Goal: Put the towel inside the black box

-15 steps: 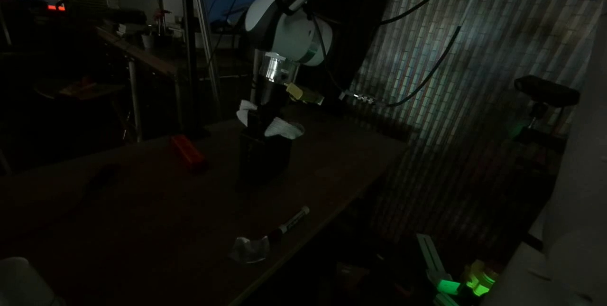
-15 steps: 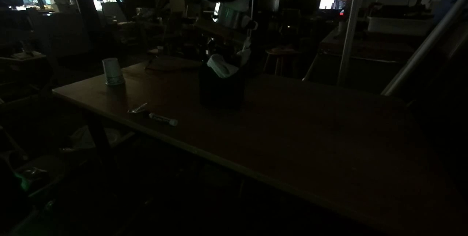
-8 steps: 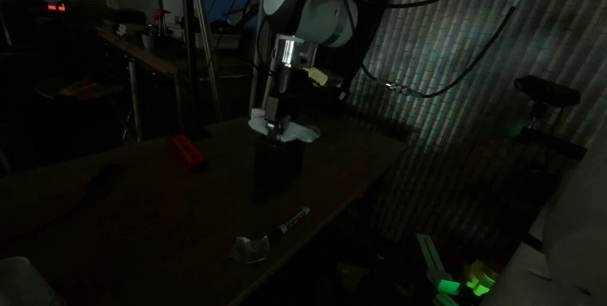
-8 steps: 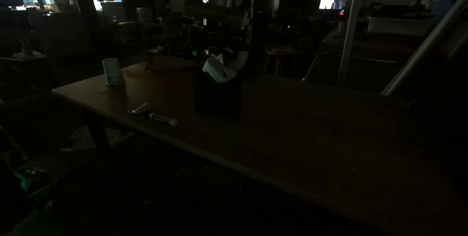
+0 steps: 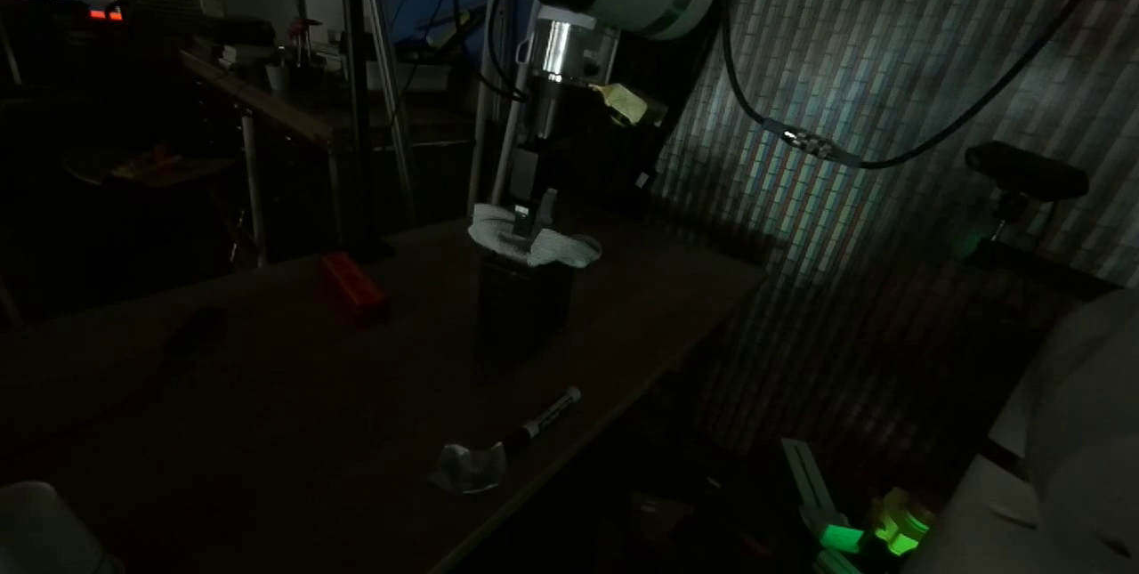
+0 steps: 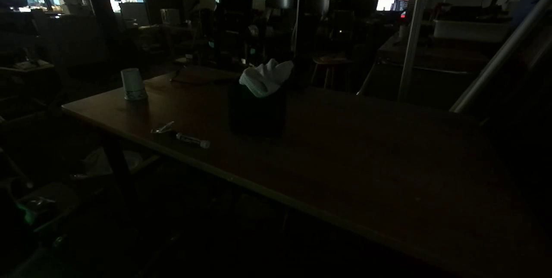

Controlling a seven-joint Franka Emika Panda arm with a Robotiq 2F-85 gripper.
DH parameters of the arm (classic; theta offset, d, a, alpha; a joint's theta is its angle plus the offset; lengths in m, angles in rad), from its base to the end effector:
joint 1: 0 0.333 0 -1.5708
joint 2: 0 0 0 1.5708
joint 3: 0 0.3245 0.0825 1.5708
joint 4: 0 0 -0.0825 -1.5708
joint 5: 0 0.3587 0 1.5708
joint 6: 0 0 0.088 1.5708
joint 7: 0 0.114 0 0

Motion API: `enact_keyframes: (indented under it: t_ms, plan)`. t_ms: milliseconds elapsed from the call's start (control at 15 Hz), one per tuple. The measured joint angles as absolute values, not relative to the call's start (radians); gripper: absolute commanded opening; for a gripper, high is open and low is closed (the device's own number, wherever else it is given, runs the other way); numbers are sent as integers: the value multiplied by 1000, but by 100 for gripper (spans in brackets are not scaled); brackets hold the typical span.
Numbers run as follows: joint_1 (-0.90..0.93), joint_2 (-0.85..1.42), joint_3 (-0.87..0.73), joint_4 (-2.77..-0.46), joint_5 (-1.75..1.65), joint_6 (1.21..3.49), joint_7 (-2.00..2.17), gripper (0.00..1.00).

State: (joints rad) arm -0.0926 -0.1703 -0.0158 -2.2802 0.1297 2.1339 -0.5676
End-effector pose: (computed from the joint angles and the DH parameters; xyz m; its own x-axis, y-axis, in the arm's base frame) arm 0.4653 -0.0444 0.4419 0.9228 0.3772 0.0779 0.3832 -0.9197 -0.0851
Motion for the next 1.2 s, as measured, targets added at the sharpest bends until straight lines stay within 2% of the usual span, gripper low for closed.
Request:
enact_keyframes:
  t_ms: [133, 333, 467, 1200]
  plan:
    - [-81, -195, -16, -2294, 111, 2138, -540, 34]
    - [-70, -213, -16, -2299, 52, 2151, -480, 9]
    - [-66, -215, -16, -2297, 5, 2167, -436, 0]
    - [-64, -103, -16, -2282, -75, 2298, -340, 0]
